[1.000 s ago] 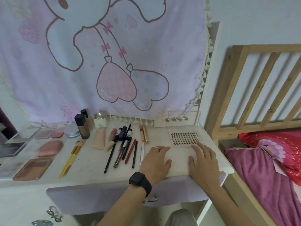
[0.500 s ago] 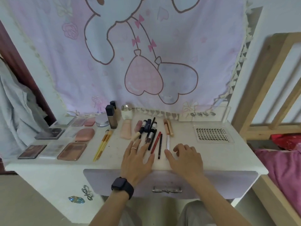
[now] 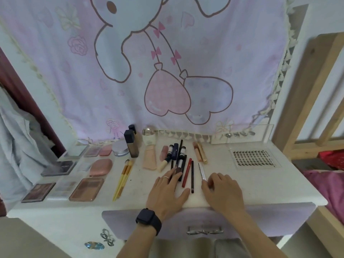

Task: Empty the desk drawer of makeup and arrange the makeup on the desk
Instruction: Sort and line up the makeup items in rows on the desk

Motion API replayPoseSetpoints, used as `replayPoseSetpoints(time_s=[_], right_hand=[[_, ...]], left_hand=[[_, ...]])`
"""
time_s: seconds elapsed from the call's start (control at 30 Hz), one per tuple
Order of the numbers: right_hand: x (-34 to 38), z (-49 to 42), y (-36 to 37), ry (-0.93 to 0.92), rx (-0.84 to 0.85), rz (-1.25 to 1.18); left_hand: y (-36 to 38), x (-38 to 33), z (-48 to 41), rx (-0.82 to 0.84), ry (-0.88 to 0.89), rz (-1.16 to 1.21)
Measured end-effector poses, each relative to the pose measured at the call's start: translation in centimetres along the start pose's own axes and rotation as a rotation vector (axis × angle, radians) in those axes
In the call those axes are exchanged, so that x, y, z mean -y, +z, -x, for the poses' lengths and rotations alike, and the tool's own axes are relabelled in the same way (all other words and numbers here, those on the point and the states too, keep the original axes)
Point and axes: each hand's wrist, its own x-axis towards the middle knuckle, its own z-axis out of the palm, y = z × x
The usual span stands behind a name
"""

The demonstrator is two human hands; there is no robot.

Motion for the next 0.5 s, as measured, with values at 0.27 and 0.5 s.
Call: replayPoseSetpoints(time_s=[0.27,0.5], right_hand=[[0.4,-0.3,0.3,0.024,-0.013,0.043],[1.9,-3.2,-0.7,0.277,0.243,0.149]], left_hand=[[0.2,-0.1,-0.2,-0.091,0.047,-0.011],[0.2,-0.5,-0.2,-0.092,0.022,-0.036]])
